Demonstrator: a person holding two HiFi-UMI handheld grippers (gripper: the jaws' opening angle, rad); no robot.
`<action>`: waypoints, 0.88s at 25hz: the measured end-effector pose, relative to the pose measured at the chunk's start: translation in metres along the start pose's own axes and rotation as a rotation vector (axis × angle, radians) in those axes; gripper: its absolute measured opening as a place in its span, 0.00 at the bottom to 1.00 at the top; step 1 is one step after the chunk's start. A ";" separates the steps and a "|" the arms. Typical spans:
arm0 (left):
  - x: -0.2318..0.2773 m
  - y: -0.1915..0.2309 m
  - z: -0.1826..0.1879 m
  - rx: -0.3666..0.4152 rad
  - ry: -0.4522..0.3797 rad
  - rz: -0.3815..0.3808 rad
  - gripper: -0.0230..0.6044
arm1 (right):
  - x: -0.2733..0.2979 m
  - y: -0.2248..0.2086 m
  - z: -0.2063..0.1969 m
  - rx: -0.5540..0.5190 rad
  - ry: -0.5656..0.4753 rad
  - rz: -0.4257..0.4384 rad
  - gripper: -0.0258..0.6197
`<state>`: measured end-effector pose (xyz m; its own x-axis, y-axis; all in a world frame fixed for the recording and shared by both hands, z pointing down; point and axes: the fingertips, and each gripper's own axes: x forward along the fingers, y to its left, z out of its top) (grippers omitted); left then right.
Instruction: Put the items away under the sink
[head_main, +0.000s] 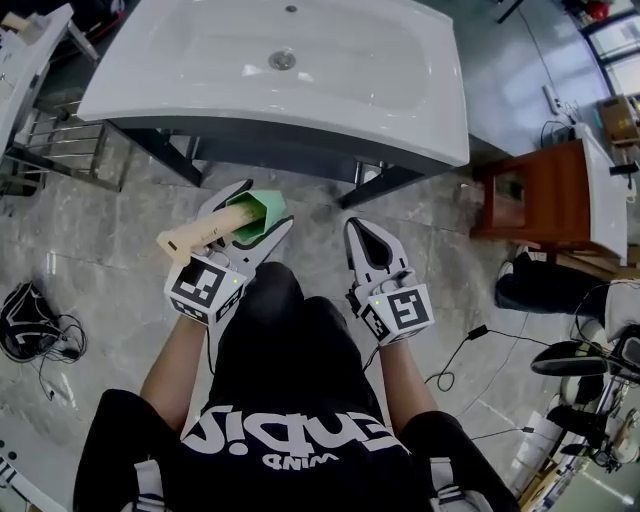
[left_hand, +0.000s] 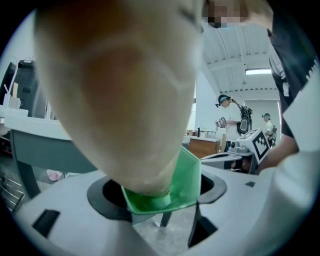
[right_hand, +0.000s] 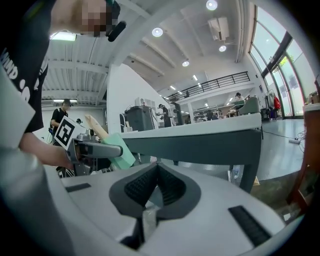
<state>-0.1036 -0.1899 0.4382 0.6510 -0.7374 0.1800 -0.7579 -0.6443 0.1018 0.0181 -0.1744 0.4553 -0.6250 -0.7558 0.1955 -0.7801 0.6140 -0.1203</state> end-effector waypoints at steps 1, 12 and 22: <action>0.003 0.004 -0.008 0.003 -0.001 0.002 0.59 | 0.004 -0.003 -0.007 0.000 -0.005 -0.004 0.07; 0.037 0.037 -0.084 0.048 -0.052 0.006 0.59 | 0.040 -0.036 -0.080 -0.040 -0.081 -0.040 0.07; 0.059 0.053 -0.141 0.078 -0.095 -0.008 0.59 | 0.065 -0.053 -0.136 -0.084 -0.131 -0.040 0.07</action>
<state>-0.1111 -0.2387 0.5921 0.6605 -0.7459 0.0860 -0.7499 -0.6610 0.0258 0.0232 -0.2251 0.6065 -0.5963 -0.7998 0.0687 -0.8026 0.5956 -0.0320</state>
